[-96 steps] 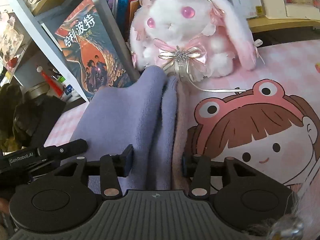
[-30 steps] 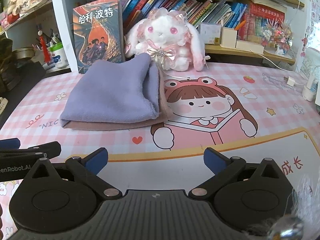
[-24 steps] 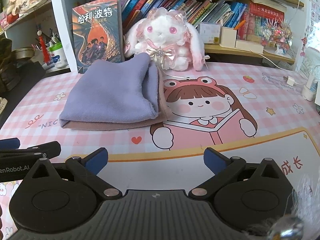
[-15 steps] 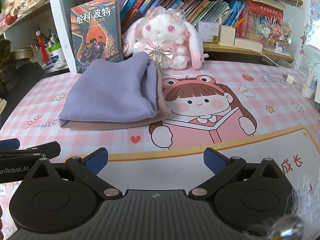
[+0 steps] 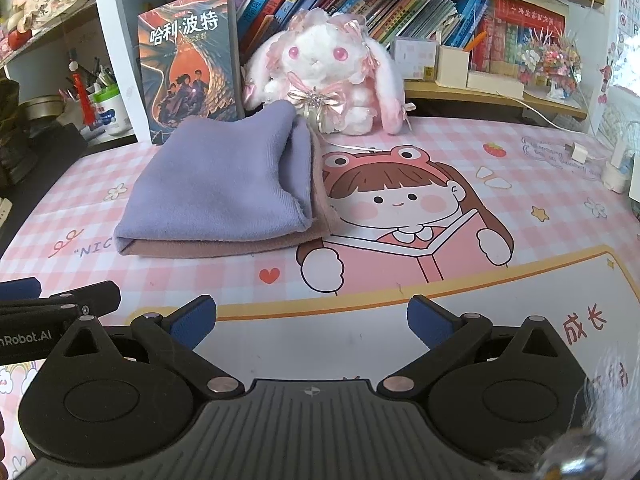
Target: Fold clothes
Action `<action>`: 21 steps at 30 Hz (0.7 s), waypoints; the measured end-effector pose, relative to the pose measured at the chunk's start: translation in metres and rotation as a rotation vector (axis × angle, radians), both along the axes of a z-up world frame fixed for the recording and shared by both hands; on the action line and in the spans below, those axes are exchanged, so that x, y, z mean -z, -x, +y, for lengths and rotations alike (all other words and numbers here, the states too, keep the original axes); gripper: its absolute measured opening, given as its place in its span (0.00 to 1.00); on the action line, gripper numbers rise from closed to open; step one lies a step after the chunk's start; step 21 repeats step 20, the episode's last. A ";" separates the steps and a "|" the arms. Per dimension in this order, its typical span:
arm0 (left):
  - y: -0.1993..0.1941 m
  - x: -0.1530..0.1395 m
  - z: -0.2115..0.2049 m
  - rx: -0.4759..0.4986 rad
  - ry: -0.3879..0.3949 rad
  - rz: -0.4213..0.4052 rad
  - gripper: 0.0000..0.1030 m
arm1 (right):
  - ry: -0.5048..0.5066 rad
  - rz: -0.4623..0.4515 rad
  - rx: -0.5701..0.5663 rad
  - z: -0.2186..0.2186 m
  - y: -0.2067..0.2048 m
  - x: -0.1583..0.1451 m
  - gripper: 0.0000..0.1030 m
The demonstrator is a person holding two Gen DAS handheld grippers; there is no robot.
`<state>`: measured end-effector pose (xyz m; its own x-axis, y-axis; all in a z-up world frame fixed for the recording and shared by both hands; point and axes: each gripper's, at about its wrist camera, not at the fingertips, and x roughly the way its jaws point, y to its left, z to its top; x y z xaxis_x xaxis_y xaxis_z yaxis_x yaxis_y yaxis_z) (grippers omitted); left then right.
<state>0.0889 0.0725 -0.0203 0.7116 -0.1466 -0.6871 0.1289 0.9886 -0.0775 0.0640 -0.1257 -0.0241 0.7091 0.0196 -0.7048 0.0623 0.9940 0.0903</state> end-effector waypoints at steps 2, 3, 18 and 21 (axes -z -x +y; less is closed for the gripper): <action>0.000 0.000 0.000 0.004 0.000 -0.001 1.00 | -0.001 0.002 0.000 0.000 0.000 0.000 1.00; 0.000 0.000 0.000 0.004 0.001 -0.002 1.00 | -0.001 0.004 0.000 0.000 0.000 0.001 1.00; -0.001 0.001 0.004 -0.010 0.006 0.005 1.00 | -0.001 0.014 -0.002 0.002 -0.002 0.002 1.00; -0.001 0.001 0.004 -0.009 0.005 0.006 1.00 | -0.001 0.015 -0.003 0.002 -0.002 0.002 1.00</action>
